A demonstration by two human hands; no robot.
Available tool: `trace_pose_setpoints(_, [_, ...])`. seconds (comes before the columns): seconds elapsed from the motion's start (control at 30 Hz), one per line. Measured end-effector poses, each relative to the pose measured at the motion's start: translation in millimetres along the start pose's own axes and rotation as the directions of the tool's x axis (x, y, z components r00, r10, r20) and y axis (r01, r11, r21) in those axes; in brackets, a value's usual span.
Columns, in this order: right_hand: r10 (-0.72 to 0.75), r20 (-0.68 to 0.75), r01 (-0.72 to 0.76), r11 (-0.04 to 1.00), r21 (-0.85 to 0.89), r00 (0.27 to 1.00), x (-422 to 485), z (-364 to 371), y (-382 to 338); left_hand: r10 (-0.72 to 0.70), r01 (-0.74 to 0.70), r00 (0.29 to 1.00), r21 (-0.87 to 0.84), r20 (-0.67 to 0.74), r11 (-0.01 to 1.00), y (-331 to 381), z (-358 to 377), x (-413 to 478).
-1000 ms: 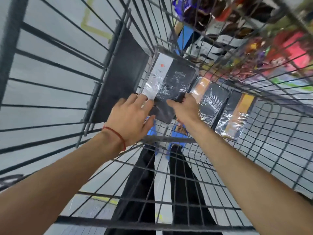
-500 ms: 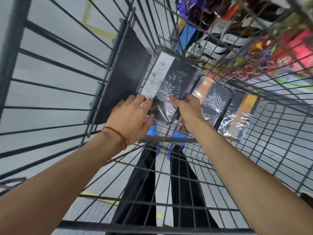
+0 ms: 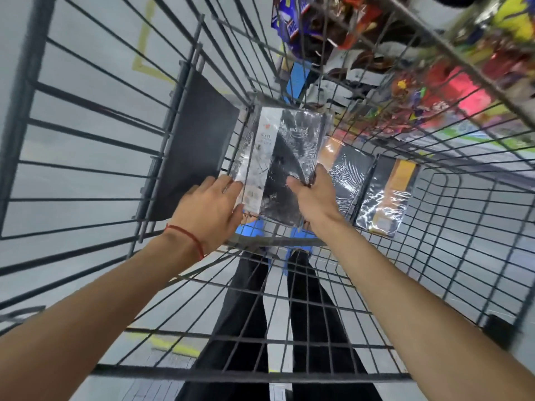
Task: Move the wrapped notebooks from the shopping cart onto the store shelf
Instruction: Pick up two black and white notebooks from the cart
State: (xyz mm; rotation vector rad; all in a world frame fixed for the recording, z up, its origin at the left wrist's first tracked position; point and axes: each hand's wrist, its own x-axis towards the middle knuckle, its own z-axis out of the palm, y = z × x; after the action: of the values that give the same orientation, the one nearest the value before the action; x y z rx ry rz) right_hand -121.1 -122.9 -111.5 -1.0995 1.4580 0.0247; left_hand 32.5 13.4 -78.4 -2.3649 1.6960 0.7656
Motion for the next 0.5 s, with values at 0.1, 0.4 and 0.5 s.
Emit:
trace_pose_setpoints(0.1, [0.007,-0.027,-0.007,1.0,-0.006,1.0,-11,-35,12,-0.021,0.025,0.998,-0.079,0.055,0.997,10,2,8])
trace_pose_setpoints(0.4, [0.112,-0.169,-0.102,0.992,0.068,0.979,-13,-89,39,-0.287,0.361,0.927,-0.376,0.24,0.853,27,39,88])
trace_pose_setpoints(0.5, [0.083,-0.166,-0.072,0.995,0.068,0.983,-8,-93,50,-0.37,0.419,0.908,-0.401,0.197,0.814,29,54,108])
